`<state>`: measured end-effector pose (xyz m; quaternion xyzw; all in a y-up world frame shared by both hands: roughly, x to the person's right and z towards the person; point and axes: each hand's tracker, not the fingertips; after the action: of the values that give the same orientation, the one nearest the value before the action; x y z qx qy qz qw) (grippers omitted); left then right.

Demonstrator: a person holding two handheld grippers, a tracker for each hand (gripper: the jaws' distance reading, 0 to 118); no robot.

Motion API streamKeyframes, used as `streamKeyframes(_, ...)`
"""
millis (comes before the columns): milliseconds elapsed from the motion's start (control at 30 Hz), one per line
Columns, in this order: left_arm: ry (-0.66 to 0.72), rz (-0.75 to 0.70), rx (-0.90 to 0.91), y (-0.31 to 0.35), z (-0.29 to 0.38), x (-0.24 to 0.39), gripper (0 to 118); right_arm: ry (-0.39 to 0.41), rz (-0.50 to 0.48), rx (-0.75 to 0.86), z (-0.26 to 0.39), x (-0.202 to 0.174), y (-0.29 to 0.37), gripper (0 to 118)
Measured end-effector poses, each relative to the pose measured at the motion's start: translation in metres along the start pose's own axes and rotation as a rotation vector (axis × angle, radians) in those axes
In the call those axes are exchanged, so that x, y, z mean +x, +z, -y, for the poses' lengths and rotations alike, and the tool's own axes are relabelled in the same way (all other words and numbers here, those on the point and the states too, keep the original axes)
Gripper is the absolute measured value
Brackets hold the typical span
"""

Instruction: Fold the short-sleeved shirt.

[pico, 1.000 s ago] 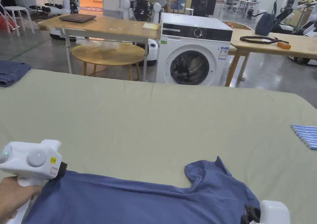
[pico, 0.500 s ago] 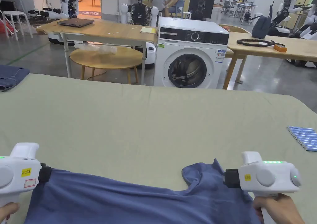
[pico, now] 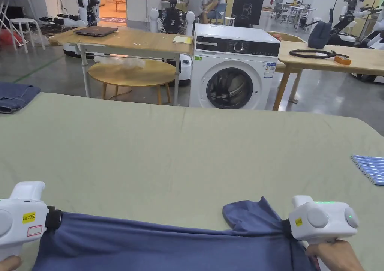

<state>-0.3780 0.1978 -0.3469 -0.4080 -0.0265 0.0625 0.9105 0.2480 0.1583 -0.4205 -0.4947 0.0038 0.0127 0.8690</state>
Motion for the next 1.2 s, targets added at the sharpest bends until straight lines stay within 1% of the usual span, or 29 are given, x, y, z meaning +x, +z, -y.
streamKeyframes(67,0.003,-0.001,-0.001,0.0,0.0,0.001,0,0.0,-0.004,0.02,0.003,-0.004,0.012,21)
streamKeyframes(100,0.0,-0.002,0.003,0.004,0.0,0.004,0,-0.004,-0.006,0.052,0.004,-0.005,0.021,0)
streamKeyframes(133,-0.001,-0.002,0.007,0.006,0.0,0.004,0,-0.008,-0.005,0.072,0.005,-0.005,0.028,0)
streamKeyframes(200,0.0,0.002,0.016,0.013,0.0,0.004,0,-0.022,-0.047,0.121,0.004,-0.002,0.045,0)
streamKeyframes(267,0.0,0.009,0.029,0.021,0.003,0.001,0,-0.014,-0.01,0.137,0.007,-0.007,0.068,0)
streamKeyframes(333,0.004,0.011,0.045,0.033,0.006,-0.001,0,-0.026,-0.022,0.174,0.015,-0.006,0.091,0)
streamKeyframes(400,0.009,0.023,0.071,0.048,0.01,-0.001,0,-0.037,-0.013,0.192,0.024,-0.006,0.114,0)
streamKeyframes(600,0.004,0.046,0.114,0.099,0.035,0.0,0,-0.02,-0.006,0.263,0.064,-0.012,0.181,0)
streamKeyframes(767,-0.015,0.06,0.13,0.132,0.062,-0.001,0,0.01,0.007,0.288,0.107,-0.016,0.219,0)
streamKeyframes(933,-0.035,0.053,0.099,0.144,0.096,-0.01,0,0.033,0.017,0.267,0.157,-0.019,0.234,0)
streamKeyframes(1000,-0.044,0.049,0.076,0.143,0.115,-0.012,0,0.056,0.029,0.228,0.176,-0.02,0.231,0)
streamKeyframes(1200,-0.037,0.02,-0.073,0.132,0.174,-0.022,0,0.052,0.033,0.116,0.23,-0.018,0.202,0)
